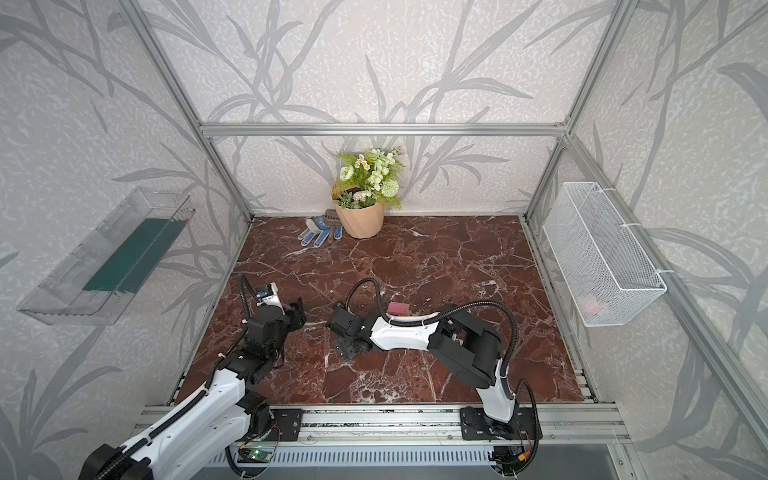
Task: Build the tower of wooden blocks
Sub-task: 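Lower the right gripper and close it on the teal triangular block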
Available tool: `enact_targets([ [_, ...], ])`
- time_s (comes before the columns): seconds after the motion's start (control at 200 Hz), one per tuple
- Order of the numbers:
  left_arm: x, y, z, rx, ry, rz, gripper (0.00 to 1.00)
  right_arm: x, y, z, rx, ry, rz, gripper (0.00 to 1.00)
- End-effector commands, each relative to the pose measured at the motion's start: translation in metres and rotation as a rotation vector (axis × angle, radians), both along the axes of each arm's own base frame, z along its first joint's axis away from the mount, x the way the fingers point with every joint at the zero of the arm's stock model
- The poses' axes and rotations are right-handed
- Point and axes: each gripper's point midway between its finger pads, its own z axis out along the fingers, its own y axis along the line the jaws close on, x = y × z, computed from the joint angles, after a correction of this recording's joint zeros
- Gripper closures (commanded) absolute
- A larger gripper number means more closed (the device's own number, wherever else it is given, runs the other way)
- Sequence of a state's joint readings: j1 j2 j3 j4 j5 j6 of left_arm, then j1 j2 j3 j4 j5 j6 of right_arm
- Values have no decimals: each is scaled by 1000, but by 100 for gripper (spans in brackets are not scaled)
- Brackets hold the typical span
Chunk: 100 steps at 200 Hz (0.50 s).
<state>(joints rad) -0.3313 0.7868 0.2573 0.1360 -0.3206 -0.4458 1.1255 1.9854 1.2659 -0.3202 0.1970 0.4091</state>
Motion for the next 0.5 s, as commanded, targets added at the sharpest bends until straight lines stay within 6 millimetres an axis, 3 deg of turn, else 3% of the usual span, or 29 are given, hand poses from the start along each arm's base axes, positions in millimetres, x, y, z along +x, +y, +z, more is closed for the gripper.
enact_targets([
  [0.0,0,2,-1,2,-6,12,36,-1,3,-4,-26,8,43,10],
  [0.155,-1,3,-1,3,-6,13,36,-18,12,-2,29,52,93,12],
  [0.29,-1,2,-1,2,-7,11,36,-34,28,-2,104,94,154,21],
  [0.495,-1,2,-1,1,-7,11,36,-41,42,1,134,121,192,34],
])
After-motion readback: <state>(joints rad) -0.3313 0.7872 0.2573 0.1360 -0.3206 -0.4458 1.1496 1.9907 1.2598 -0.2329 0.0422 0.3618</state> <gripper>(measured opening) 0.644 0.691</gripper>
